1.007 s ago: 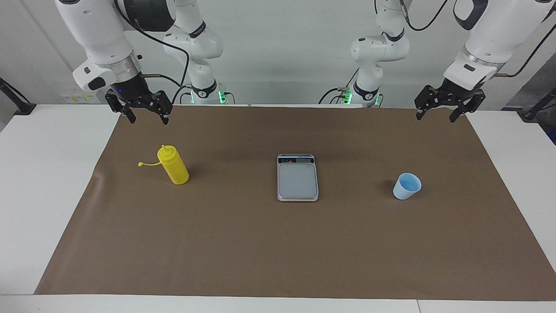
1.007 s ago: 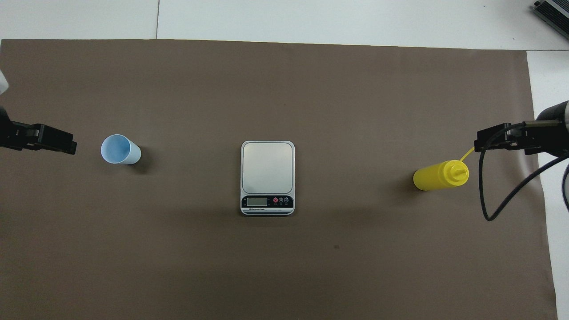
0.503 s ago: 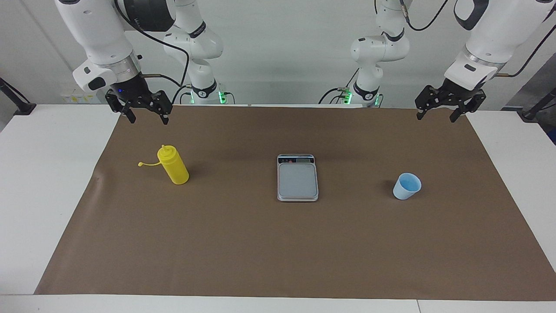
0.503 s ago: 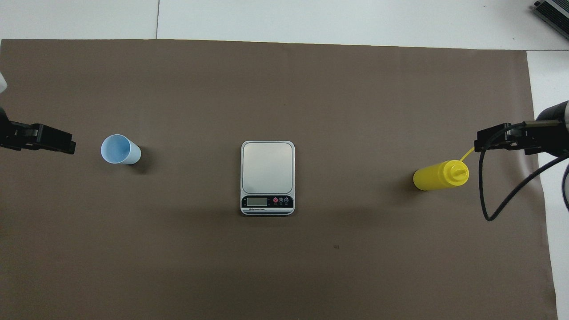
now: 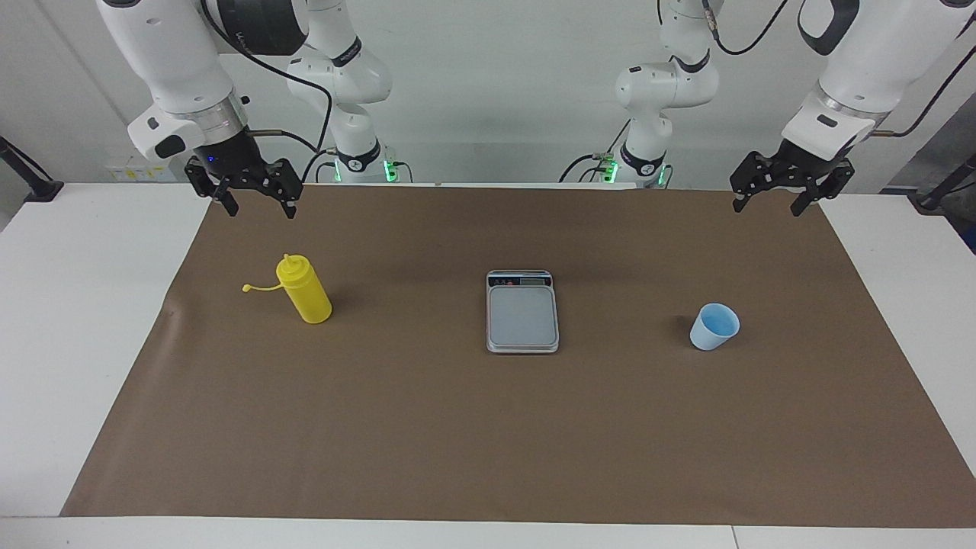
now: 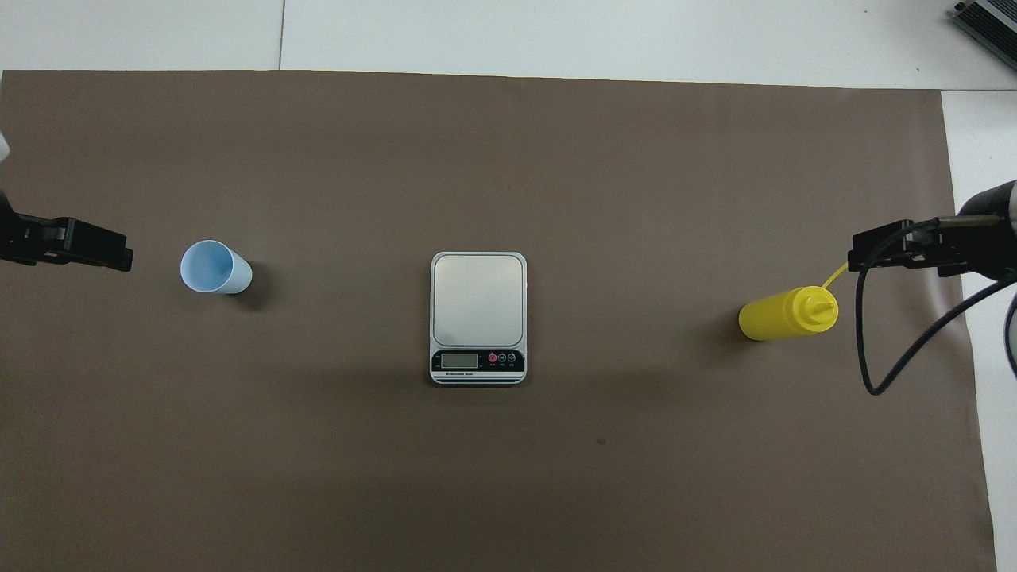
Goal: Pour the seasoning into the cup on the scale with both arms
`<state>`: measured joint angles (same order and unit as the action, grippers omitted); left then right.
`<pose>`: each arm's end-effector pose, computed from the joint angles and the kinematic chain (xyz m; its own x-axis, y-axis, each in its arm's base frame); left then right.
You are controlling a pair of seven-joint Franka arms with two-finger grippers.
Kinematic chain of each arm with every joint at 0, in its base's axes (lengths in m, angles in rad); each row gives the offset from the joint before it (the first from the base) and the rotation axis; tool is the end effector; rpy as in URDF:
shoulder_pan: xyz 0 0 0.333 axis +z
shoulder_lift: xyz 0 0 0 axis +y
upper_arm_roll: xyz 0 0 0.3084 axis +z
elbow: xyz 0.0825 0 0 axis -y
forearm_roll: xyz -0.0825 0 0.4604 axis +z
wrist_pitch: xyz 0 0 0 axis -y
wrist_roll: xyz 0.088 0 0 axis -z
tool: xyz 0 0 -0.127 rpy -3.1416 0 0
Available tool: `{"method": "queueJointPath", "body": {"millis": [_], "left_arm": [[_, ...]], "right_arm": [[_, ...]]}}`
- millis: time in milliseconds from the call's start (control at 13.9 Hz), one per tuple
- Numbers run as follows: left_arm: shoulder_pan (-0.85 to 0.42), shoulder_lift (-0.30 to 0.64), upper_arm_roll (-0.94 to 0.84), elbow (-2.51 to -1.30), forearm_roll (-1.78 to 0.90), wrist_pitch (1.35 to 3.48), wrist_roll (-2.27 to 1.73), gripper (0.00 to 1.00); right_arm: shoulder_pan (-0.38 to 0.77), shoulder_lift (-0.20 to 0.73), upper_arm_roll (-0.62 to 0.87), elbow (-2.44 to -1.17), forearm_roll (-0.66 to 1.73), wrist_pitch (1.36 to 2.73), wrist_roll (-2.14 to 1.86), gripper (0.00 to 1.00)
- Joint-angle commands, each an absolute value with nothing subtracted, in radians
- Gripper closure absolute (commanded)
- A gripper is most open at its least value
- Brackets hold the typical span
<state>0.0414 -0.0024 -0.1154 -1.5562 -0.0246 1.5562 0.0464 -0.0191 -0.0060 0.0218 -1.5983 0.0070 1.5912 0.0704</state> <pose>0.6270 -0.0497 0.6051 0.9927 -0.1205 0.0035 -0.1205 -0.9924 0.0242 0.6306 0.0026 0.5874 0.9977 -0.0678 -0.0016 -0.0678 -0.9977 -0.0068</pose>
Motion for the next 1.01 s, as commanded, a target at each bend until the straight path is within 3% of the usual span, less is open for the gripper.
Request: {"method": "queueJointPath", "body": {"millis": [0,935], "left_arm": [[0.058,-0.003,-0.117,-1.615,-0.020,1.643,0.048,0.00],[0.147,0.086,-0.118,-1.936,-0.021,2.115,-0.041,0.00]], "right_arm": [[-0.023,-0.032,0.029,-1.629,-0.005,1.600,0.075,0.00],[-0.023,-0.037,0.029,-1.637,-0.005,1.600,0.074,0.00]]}}
